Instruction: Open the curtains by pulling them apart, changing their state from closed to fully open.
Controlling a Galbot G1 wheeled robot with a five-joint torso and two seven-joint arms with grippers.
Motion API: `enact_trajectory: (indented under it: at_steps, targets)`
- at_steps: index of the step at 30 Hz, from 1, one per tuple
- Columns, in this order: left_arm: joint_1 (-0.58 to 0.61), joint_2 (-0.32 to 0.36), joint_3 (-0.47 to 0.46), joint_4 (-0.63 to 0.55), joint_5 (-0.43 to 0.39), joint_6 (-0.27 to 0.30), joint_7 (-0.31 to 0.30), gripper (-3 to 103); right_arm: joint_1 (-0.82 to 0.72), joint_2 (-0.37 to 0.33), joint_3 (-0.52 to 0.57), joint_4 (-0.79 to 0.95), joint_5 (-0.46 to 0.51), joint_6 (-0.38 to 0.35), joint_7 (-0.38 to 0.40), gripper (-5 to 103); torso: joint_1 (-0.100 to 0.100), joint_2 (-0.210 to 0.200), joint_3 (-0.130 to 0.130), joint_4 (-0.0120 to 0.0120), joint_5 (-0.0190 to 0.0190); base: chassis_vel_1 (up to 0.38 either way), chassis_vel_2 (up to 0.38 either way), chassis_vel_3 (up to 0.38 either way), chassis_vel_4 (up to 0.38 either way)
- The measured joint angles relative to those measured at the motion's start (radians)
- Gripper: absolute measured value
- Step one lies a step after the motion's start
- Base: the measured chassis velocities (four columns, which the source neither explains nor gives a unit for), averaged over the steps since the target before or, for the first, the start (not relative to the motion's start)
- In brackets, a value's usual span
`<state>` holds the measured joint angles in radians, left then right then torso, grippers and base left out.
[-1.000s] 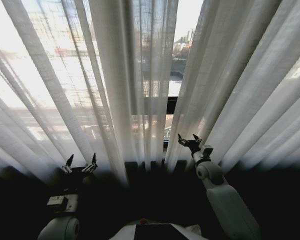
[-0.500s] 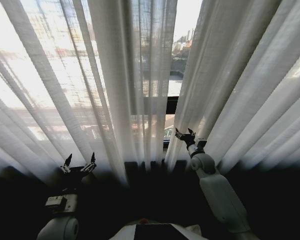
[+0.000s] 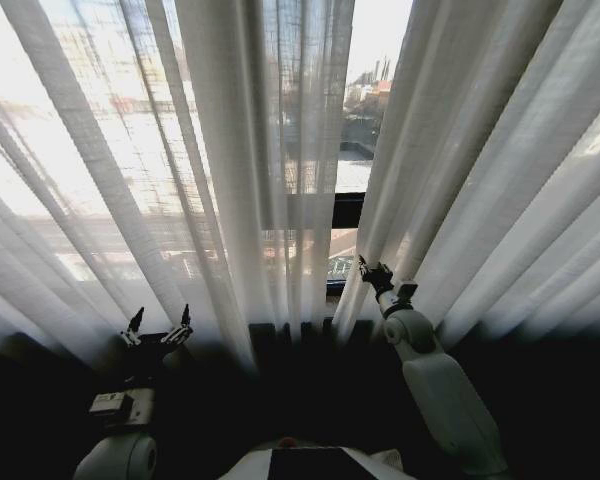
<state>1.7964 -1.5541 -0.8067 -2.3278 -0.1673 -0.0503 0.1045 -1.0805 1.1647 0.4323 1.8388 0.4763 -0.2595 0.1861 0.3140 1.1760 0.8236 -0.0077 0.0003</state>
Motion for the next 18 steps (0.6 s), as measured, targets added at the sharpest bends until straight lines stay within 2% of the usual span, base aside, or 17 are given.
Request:
enact_trajectory:
  at_steps: [2, 4, 5, 7, 18]
  targets:
    - [0.0, 0.0, 0.0, 0.0, 0.0, 0.0, 0.0, 100, -0.001, 0.0, 0.001, 0.002, 0.001, 0.0, 0.0, 19, 0.0, 0.0, 0.0, 0.0, 0.0, 0.0, 0.0, 0.0, 0.0]
    - [0.0, 0.0, 0.0, 0.0, 0.0, -0.002, 0.0, 100, -0.006, -0.001, 0.002, 0.01, 0.002, 0.0, 0.0, 8, 0.0, 0.0, 0.0, 0.0, 0.0, 0.0, 0.0, 0.0, 0.0]
    - [0.0, 0.0, 0.0, 0.0, 0.0, -0.002, 0.0, 100, -0.006, -0.001, 0.002, 0.01, 0.002, 0.0, 0.0, 8, 0.0, 0.0, 0.0, 0.0, 0.0, 0.0, 0.0, 0.0, 0.0]
    - [0.0, 0.001, 0.0, -0.001, 0.0, -0.004, 0.0, 100, -0.008, -0.002, 0.003, 0.014, 0.003, 0.0, 0.001, 2, 0.0, 0.0, 0.0, 0.0, -0.0001, 0.0, 0.0, 0.0, 0.0]
    - [0.002, 0.002, -0.003, -0.013, -0.002, -0.005, -0.001, 100, -0.027, -0.008, 0.013, 0.044, 0.006, -0.007, -0.005, 0, 0.0, 0.0, 0.0, 0.0001, 0.0, 0.0, 0.0, 0.0, 0.0]
